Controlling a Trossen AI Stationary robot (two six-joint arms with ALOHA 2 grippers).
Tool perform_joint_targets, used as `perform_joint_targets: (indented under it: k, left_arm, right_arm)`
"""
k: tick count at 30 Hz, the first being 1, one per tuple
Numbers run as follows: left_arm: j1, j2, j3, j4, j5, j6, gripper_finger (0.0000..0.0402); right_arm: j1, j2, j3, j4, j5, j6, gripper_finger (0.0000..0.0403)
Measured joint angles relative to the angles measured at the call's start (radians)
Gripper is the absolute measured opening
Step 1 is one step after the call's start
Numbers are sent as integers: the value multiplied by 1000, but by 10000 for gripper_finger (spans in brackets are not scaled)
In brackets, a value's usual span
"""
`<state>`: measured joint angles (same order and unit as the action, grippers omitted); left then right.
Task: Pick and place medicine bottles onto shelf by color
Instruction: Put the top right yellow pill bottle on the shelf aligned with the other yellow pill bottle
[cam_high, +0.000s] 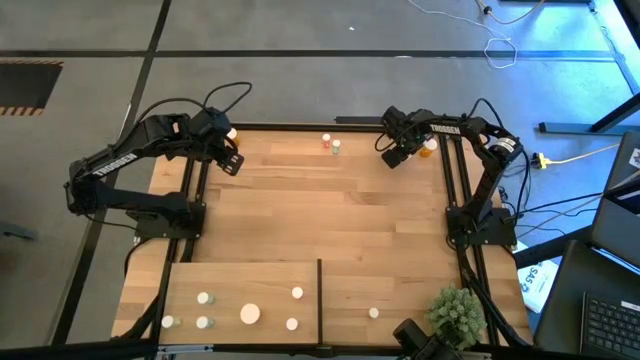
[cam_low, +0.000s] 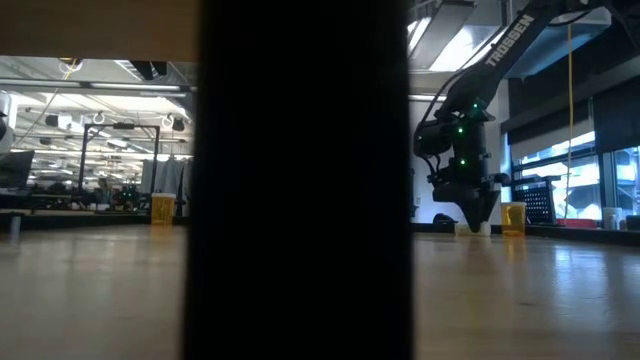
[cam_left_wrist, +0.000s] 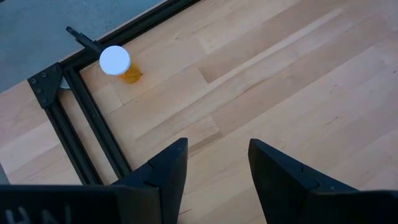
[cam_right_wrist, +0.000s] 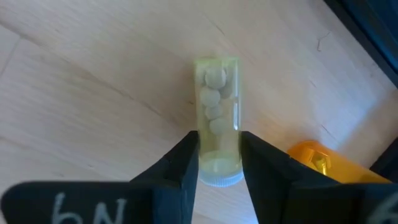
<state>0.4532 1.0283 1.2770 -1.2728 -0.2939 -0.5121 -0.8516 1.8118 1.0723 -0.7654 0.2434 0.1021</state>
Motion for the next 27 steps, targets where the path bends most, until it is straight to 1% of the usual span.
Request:
perform_joint_targets:
  k: [7,11,16,22,25,27]
  left_arm:
    - [0,0,0,0,0,0,165]
    - [0,0,0,0,0,0,165]
    - [0,0,0,0,-7,0,165]
    - [0,0,0,1,-66,0,165]
    - [0,0,0,2,-70,0,165]
    - [0,0,0,2,-71,4,165]
  right_arm:
    - [0,-1,0,4,2,0,100]
    - [0,0,24,-47,-5,-5,99]
    - [0,0,75,-148,-67,-7,98]
    - [0,-1,135,-296,-168,-1,98]
    - [7,-1,173,-364,-217,-2,98]
    - [21,-1,204,-407,-228,-3,98]
